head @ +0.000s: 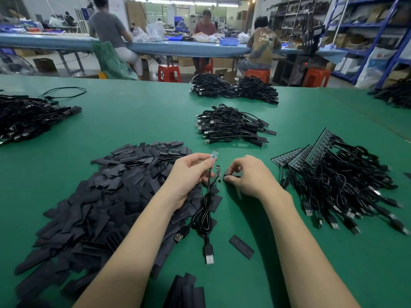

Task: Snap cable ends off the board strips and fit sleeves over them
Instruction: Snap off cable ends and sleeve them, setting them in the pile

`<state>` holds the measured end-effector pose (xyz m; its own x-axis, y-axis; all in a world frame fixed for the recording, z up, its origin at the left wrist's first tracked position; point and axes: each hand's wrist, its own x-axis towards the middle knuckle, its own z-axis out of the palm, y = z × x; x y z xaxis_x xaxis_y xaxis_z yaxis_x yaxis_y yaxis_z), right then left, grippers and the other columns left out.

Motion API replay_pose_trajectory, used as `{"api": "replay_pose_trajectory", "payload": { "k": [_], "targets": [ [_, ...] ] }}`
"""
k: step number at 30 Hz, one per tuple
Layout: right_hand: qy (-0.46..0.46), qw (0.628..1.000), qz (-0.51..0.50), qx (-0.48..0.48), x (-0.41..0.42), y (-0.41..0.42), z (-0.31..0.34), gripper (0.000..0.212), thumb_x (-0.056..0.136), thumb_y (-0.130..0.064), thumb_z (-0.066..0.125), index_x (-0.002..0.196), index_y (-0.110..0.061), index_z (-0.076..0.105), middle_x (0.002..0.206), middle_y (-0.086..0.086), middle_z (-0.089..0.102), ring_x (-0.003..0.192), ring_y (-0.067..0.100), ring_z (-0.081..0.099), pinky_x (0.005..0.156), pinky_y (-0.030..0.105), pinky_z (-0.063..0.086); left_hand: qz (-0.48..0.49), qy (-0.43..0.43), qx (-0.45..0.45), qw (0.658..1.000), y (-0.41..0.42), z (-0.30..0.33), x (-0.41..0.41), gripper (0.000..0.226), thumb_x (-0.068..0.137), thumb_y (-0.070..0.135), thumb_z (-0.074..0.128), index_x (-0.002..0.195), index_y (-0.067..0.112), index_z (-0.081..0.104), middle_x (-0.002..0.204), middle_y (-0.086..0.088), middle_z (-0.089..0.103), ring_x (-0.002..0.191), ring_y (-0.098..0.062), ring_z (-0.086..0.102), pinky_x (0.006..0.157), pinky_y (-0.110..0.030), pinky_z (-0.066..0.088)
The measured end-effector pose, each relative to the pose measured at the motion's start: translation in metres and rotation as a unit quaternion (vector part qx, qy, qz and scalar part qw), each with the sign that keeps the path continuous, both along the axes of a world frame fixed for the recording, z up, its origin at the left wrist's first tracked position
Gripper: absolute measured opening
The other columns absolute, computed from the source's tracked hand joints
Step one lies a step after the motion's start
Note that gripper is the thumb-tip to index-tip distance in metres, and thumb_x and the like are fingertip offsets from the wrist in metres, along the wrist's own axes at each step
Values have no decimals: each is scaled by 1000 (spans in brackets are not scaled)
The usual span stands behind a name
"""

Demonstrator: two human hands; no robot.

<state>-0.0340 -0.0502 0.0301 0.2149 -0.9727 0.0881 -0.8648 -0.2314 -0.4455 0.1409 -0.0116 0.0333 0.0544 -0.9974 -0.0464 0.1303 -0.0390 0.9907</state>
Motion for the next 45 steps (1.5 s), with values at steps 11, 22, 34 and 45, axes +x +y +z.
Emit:
{"api": "replay_pose_trajectory", "payload": {
  "k": [11, 22, 34, 45],
  "targets": [
    [-600, 775, -16, 197, -2, 11, 23, 10, 99, -13, 61, 92, -11, 55, 87, 6, 76, 63, 16, 67, 55, 20, 52, -44, 28, 12, 999, 2, 4, 3, 8, 93, 14, 70, 99, 16, 75, 76, 8, 71, 66, -7, 66, 59, -15, 51],
    [-700, 693, 39, 168, -1, 17, 24, 32, 68, -19, 81, 99, -13, 76, 96, 5, 77, 88, 19, 75, 70, 20, 58, -124, 132, 25, 983, 4, 6, 8, 27, 74, 20, 75, 99, 10, 73, 77, 0, 70, 64, -8, 62, 60, -18, 51],
    [-717, 683, 44, 131, 6, 18, 24, 16, 67, -10, 80, 83, -13, 80, 88, 7, 77, 78, 13, 72, 73, 21, 58, -139, 127, 31, 982, 8, 10, 6, 23, 73, 20, 76, 93, 10, 72, 77, -1, 70, 64, -7, 62, 60, -17, 52],
    [-705, 684, 91, 164, 5, 20, 22, 13, 72, -7, 75, 81, -15, 81, 92, 6, 78, 81, 14, 74, 75, 21, 57, -184, 39, 19, 982, 12, 20, 20, 21, 76, 16, 76, 95, 10, 69, 79, 2, 68, 63, -8, 61, 59, -14, 50]
  ]
}}
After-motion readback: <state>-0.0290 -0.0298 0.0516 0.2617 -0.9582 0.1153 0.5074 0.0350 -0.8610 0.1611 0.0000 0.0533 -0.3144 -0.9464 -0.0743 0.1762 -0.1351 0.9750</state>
